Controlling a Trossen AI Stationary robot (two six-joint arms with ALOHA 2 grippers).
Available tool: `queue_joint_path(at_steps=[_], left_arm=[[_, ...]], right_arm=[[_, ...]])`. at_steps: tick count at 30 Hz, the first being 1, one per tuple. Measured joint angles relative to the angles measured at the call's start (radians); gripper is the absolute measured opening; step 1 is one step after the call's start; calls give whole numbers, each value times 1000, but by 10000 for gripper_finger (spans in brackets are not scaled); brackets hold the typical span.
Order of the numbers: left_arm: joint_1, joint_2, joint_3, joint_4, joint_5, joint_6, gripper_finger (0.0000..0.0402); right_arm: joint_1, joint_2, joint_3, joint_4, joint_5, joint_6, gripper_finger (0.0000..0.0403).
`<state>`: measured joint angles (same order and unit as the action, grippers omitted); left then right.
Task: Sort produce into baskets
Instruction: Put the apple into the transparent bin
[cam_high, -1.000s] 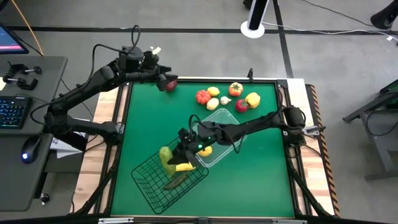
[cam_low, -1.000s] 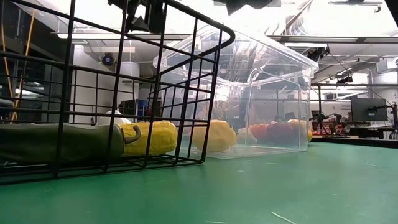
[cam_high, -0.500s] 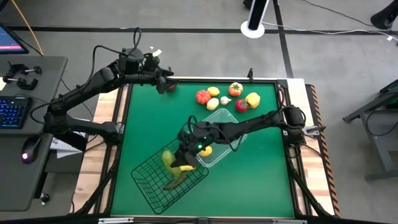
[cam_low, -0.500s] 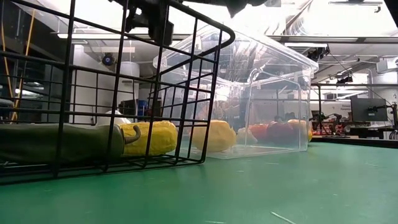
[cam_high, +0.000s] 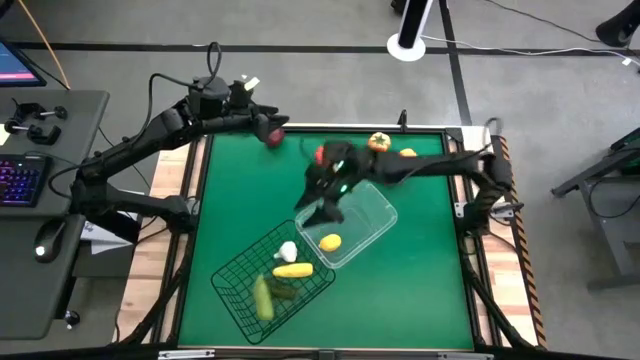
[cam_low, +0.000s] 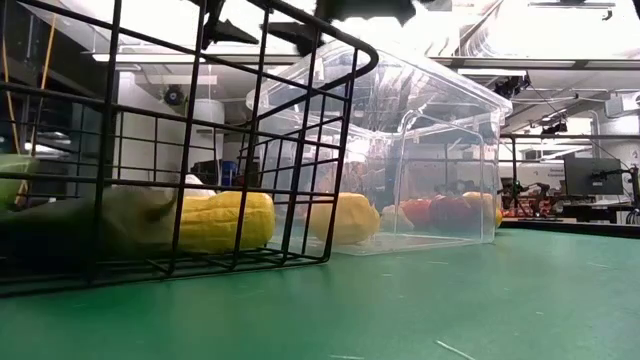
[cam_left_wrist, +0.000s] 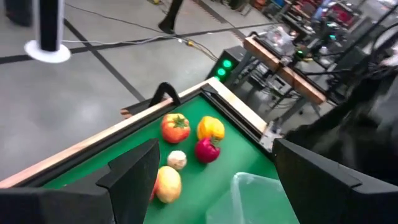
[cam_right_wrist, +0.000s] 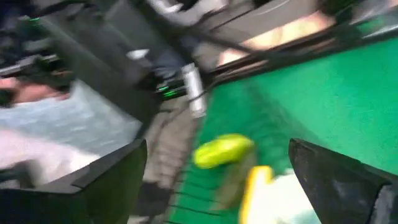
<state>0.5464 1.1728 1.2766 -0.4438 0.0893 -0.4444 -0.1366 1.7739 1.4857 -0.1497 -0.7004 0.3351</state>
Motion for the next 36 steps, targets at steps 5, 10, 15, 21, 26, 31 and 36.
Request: queue_joint_path(at_steps=[5,10,15,21,26,31,36], left_arm=[[-12,11,-2,0,-94,-16,298],[32,111,23,-108,-152,-45,295],[161,379,184,-408,-41,123,293],[237,668,325,-681,-69,323,293],[254,748,323,-671,-161,341,293],[245,749,324,-610,-235,305,293],[236,748,324,-603,-251,275,293]], right_arm=[[-110,-156,0,-274,264,-186,381],[-174,-260,0,-410,547,-250,381],[-226,-291,0,-415,631,-227,381],[-267,-286,0,-471,678,-115,381],[-277,-283,0,-522,734,-73,381],[-276,-283,0,-522,763,-109,381],[-276,-283,0,-522,765,-155,381]])
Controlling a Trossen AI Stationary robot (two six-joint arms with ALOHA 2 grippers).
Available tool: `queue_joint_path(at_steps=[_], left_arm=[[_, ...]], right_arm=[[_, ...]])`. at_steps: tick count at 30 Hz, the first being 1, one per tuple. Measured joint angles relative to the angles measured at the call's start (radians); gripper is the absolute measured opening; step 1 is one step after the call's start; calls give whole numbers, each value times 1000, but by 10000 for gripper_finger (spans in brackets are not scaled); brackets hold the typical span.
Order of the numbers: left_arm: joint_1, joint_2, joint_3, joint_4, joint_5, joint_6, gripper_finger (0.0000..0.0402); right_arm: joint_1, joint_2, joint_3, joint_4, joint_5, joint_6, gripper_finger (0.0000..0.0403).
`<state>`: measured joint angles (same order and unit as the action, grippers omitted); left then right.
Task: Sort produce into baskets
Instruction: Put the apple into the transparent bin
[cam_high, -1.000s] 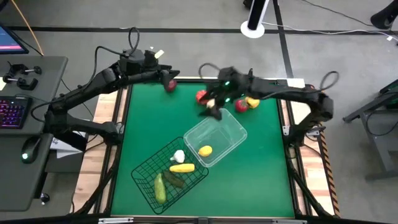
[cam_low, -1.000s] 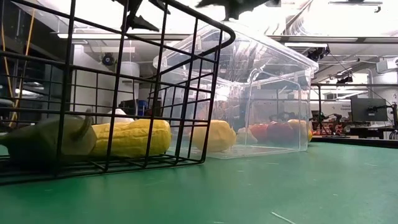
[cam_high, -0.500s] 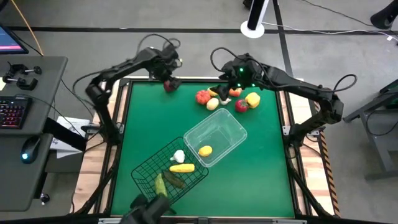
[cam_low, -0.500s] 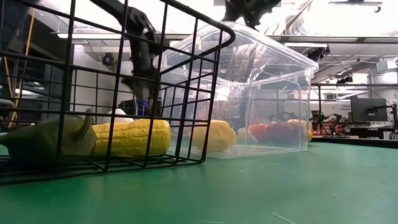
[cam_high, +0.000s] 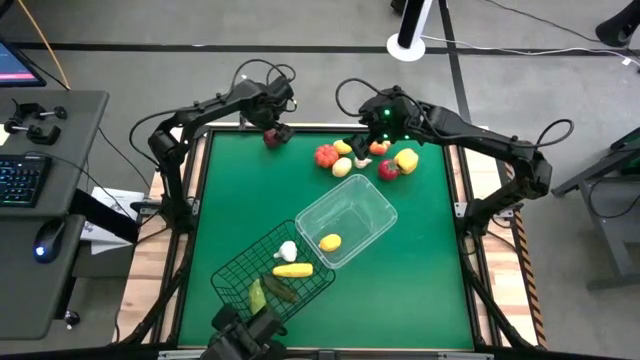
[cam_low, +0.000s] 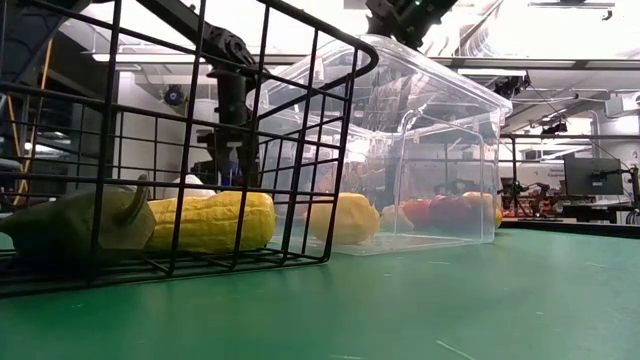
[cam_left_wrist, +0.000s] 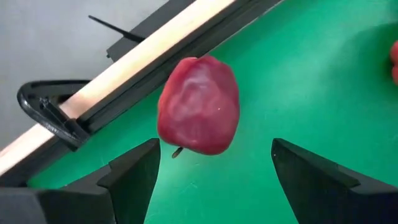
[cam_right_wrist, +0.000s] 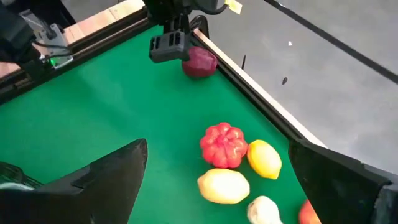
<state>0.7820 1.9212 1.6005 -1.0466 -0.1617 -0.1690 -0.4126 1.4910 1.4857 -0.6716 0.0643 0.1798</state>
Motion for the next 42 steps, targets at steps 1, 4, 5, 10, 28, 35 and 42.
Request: queue_joint_path(at_steps=[1,4,5,10,28,35,42], left_arm=[[0,-3,0,-2,-2,-20,293],[-6,-7,0,-33,-2,-49,293],[-6,-7,0,-46,-2,-27,293],[-6,-5,0,-83,49,23,296],[-73,-135,-324,128,28,47,394],[-62,-369,-566,492,-36,32,393],[32,-317,-585,546,49,131,393]], right_arm=[[0,0,0,0,0,-6,381],[0,0,0,-1,-2,-23,381],[0,0,0,-2,-2,-28,381],[0,0,0,-31,-4,-31,381],[0,1,0,-82,-4,-20,381],[0,1,0,-58,-4,23,381],[0,1,0,-53,-4,91,381]])
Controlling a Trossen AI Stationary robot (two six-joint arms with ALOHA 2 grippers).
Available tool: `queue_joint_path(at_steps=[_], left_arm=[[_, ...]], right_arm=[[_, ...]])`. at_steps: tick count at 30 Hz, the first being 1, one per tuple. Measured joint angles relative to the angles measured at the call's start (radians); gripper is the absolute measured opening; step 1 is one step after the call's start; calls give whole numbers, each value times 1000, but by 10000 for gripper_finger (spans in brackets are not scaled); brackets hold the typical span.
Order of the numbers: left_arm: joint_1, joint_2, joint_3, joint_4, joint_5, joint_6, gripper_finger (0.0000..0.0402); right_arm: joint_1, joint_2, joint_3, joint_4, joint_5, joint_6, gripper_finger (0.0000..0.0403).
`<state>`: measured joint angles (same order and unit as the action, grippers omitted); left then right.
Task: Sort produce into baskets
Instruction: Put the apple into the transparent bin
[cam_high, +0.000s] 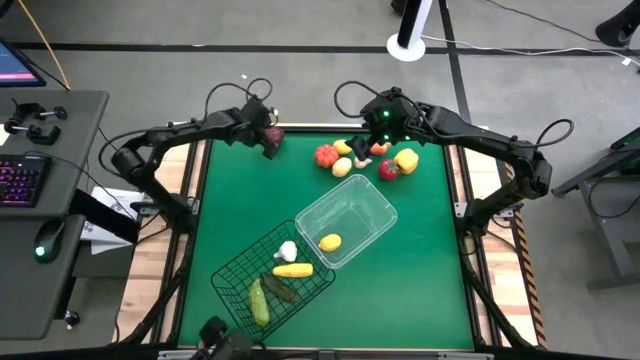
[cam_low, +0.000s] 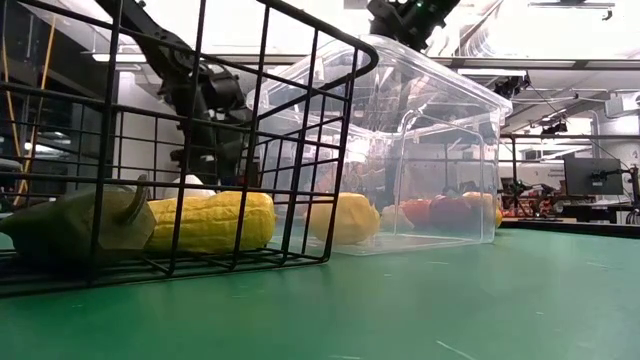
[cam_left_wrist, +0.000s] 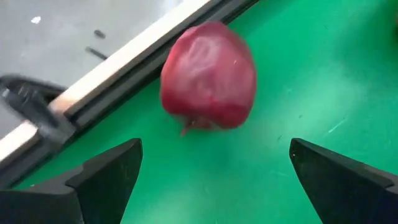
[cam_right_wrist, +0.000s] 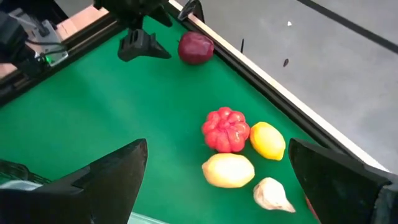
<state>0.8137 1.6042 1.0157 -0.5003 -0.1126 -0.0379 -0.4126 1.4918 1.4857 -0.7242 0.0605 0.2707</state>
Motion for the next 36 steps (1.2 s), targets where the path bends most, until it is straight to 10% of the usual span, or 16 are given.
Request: queue_joint_path(at_steps=[36], left_arm=[[-10,158,-28,301,-55,5,392]], right_arm=[[3,0,0,3,0,122,381]])
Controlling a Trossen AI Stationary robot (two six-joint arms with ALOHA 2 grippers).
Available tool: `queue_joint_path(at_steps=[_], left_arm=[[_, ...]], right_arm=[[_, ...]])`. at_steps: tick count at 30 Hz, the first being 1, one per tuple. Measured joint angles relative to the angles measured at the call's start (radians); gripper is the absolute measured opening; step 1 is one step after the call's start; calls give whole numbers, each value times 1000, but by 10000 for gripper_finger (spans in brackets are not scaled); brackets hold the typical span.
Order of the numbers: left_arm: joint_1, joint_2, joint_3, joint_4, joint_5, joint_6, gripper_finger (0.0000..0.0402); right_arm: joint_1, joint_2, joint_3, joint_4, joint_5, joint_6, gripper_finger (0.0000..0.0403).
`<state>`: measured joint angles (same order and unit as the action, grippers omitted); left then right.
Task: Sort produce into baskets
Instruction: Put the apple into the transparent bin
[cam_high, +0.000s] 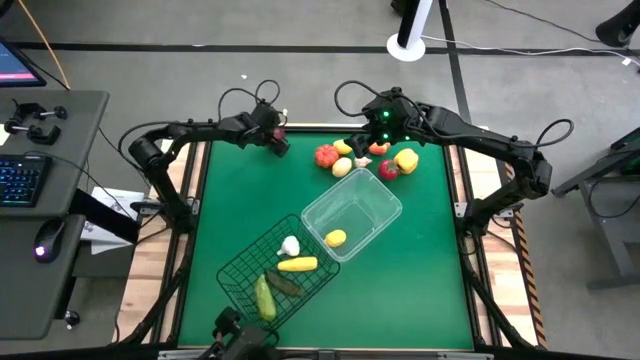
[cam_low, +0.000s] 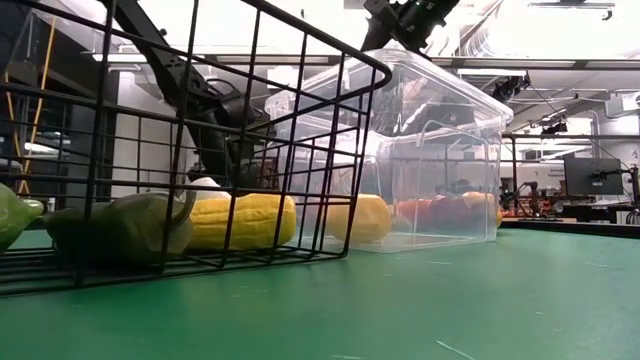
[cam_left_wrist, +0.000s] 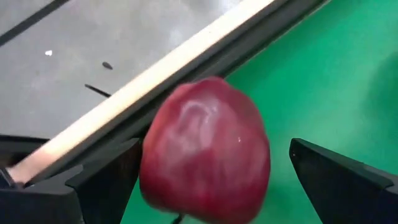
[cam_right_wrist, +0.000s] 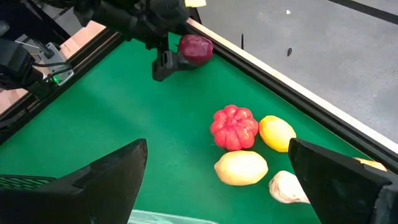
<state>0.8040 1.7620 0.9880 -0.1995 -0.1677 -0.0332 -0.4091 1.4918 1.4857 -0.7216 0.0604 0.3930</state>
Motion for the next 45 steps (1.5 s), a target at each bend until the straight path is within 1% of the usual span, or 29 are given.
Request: queue_joint_path(at_steps=[6,9,11,13,16,17,20,23,26,29,33,38,41,43,45], left_arm=[[1,9,-1,11,0,-8,392],[1,10,-1,2,0,-8,377],[1,10,-1,4,0,-10,353],[0,10,-1,3,0,-15,315],[0,10,-1,4,8,-20,246],[1,9,-1,3,18,-28,237],[1,-9,-1,-45,58,-53,237],[-4,-61,-2,-121,90,-61,237],[-16,-157,-2,-192,105,-45,237],[-45,-288,-2,-272,131,-47,237],[-133,-498,-2,-332,193,-110,237],[-318,-708,-2,-347,196,-256,237],[-441,-760,-2,-311,176,-357,237],[-519,-759,-2,-258,145,-401,237],[-583,-726,-1,-187,114,-406,237]], right_arm=[[0,0,0,0,0,0,381],[0,0,0,0,0,0,381],[0,0,0,0,0,0,381],[0,0,0,0,0,0,381],[0,0,0,0,0,0,381],[0,0,0,0,0,0,381],[6,0,0,0,-1,-2,381],[18,0,0,0,-5,-25,381],[28,0,0,0,-5,-61,381],[30,0,0,0,-4,-82,381],[30,0,0,-12,40,-131,381],[29,0,0,-67,98,-204,381],[29,0,0,-86,102,-258,381],[29,0,0,-88,102,-299,381],[23,0,0,-84,125,-346,381]])
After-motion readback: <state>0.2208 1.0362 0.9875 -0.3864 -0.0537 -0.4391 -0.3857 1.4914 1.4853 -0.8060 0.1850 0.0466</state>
